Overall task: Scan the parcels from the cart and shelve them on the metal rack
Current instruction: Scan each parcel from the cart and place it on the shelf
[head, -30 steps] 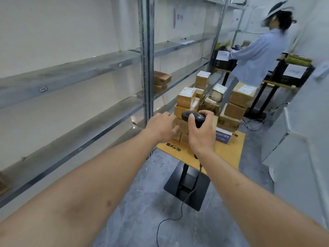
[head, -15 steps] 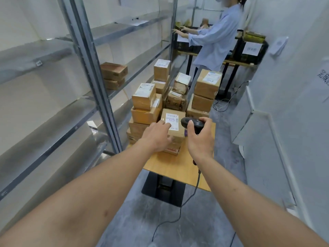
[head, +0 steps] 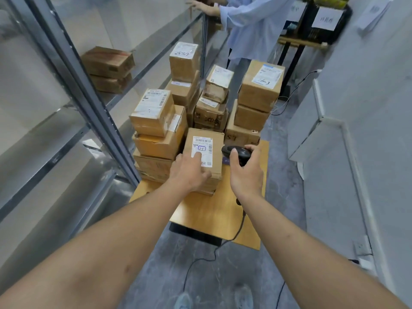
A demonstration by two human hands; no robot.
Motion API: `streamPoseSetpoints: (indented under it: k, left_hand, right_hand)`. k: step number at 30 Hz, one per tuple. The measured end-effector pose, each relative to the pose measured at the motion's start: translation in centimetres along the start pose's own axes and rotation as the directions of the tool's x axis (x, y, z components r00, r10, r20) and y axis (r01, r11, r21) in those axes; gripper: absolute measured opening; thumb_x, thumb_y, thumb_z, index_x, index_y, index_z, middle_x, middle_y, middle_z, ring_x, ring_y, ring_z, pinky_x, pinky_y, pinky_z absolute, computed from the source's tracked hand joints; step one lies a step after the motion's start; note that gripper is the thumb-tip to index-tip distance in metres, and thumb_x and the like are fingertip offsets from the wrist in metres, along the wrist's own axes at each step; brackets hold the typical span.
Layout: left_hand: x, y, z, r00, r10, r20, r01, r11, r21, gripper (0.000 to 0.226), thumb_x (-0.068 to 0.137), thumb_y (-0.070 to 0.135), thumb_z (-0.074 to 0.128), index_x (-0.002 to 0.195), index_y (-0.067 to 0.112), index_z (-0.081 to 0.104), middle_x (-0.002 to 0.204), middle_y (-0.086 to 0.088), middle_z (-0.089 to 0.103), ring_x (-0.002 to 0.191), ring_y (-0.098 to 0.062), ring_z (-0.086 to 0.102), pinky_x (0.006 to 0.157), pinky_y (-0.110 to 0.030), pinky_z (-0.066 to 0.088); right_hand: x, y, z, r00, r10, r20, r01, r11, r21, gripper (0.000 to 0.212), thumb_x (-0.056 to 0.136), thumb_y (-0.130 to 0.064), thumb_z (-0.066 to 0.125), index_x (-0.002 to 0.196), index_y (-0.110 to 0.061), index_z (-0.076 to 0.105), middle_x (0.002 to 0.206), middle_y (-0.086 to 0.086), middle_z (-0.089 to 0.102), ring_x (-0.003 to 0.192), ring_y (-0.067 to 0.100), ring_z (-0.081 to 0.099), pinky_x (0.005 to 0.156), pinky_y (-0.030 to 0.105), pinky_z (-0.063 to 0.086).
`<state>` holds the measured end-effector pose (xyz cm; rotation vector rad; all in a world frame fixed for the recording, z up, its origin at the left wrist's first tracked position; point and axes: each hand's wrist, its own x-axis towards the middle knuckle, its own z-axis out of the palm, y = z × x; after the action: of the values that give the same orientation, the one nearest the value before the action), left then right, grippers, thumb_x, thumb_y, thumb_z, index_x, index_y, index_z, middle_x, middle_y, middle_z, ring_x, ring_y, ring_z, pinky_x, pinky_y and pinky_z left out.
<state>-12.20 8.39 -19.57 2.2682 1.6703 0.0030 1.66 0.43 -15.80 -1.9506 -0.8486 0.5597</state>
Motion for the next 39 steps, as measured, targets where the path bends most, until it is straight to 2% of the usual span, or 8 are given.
streamPoseSetpoints:
  k: [5, 12, 21, 26, 29, 34, 37, 39]
  left_hand:
    - [1.7, 0.8, 2.5, 0.989, -0.149, 0.001, 0.149, 0.989, -0.012, 0.088, 0.081, 0.078, 0.068, 0.142, 0.021, 0.04, 0.143, -0.016, 0.041, 0.126, -0.036, 0.048, 0.101, -0.045, 0.047]
    - [2.6, 3.6, 4.5, 0.909, -0.417, 0.014, 0.416, 0.904, -0.095, 0.145, 0.055, 0.097, 0.068, 0.164, 0.024, 0.006, 0.166, -0.025, 0.011, 0.15, -0.046, 0.025, 0.122, -0.054, 0.028]
    - [1.7, 7.1, 5.1, 0.828, -0.558, 0.043, 0.56, 0.824, -0.092, 0.143, 0.056, 0.09, 0.072, 0.163, 0.022, 0.005, 0.151, -0.023, 0.024, 0.136, -0.046, 0.035, 0.111, -0.053, 0.038]
    - [1.4, 8.9, 5.6, 0.786, -0.616, 0.063, 0.618, 0.777, -0.114, 0.144, 0.055, 0.093, 0.07, 0.161, 0.019, 0.008, 0.151, -0.023, 0.024, 0.135, -0.044, 0.035, 0.107, -0.053, 0.038]
    - [1.4, 9.3, 5.9, 0.76, -0.65, 0.029, 0.646, 0.749, -0.148, 0.127, 0.067, 0.093, 0.063, 0.158, 0.018, 0.018, 0.141, -0.017, 0.035, 0.127, -0.041, 0.044, 0.101, -0.05, 0.042]
    - [1.0, 6.4, 6.6, 0.846, -0.529, -0.064, 0.49, 0.819, -0.3, 0.058, 0.105, 0.052, 0.048, 0.153, 0.025, 0.03, 0.135, -0.016, 0.043, 0.113, -0.042, 0.056, 0.091, -0.049, 0.048]
    - [0.7, 3.7, 7.5, 0.874, -0.484, -0.042, 0.406, 0.775, -0.484, 0.063, 0.106, 0.047, 0.05, 0.162, 0.036, 0.023, 0.139, -0.014, 0.047, 0.119, -0.037, 0.055, 0.097, -0.046, 0.049]
    - [0.3, 2.3, 7.8, 0.866, -0.499, -0.024, 0.373, 0.677, -0.634, 0.07, 0.104, 0.045, 0.058, 0.164, 0.041, 0.022, 0.147, -0.005, 0.05, 0.129, -0.03, 0.052, 0.105, -0.044, 0.046]
  right_hand:
    - [3.3, 1.8, 0.6, 0.994, -0.01, 0.106, 0.01, 1.0, 0.0, 0.03, 0.105, -0.047, 0.055, 0.13, -0.033, 0.046, 0.111, -0.007, 0.065, 0.099, 0.019, 0.064, 0.083, 0.038, 0.054]
    - [7.7, 4.2, -0.4, 0.969, -0.022, 0.245, 0.017, 1.0, 0.021, 0.029, 0.105, -0.047, 0.055, 0.129, -0.032, 0.045, 0.103, -0.012, 0.066, 0.091, 0.011, 0.064, 0.076, 0.033, 0.046]
    - [10.2, 5.3, -2.6, 0.94, -0.033, 0.339, 0.024, 0.999, 0.031, 0.027, 0.105, -0.048, 0.054, 0.126, -0.033, 0.045, 0.095, -0.015, 0.062, 0.086, 0.006, 0.061, 0.068, 0.031, 0.045]
    - [10.6, 5.1, -3.4, 0.932, -0.049, 0.36, 0.031, 0.998, 0.055, 0.027, 0.105, -0.047, 0.055, 0.125, -0.033, 0.044, 0.094, -0.018, 0.06, 0.087, 0.009, 0.06, 0.076, 0.032, 0.044]
    - [10.7, 5.0, -3.4, 0.93, -0.052, 0.363, 0.035, 0.998, 0.053, 0.026, 0.105, -0.048, 0.054, 0.124, -0.034, 0.044, 0.093, -0.019, 0.06, 0.091, 0.015, 0.061, 0.079, 0.032, 0.043]
    - [10.9, 5.0, -3.0, 0.927, -0.047, 0.372, 0.028, 0.998, 0.056, 0.027, 0.105, -0.047, 0.054, 0.126, -0.032, 0.045, 0.093, -0.019, 0.06, 0.09, 0.011, 0.059, 0.078, 0.031, 0.041]
    - [10.9, 4.8, -2.5, 0.923, -0.043, 0.381, 0.022, 0.998, 0.06, 0.026, 0.105, -0.047, 0.055, 0.124, -0.034, 0.045, 0.095, -0.021, 0.06, 0.097, 0.013, 0.059, 0.077, 0.03, 0.04]
    - [10.8, 4.6, -2.2, 0.922, -0.048, 0.385, 0.024, 0.997, 0.067, 0.026, 0.104, -0.047, 0.056, 0.124, -0.034, 0.045, 0.097, -0.02, 0.061, 0.097, 0.011, 0.06, 0.073, 0.028, 0.04]
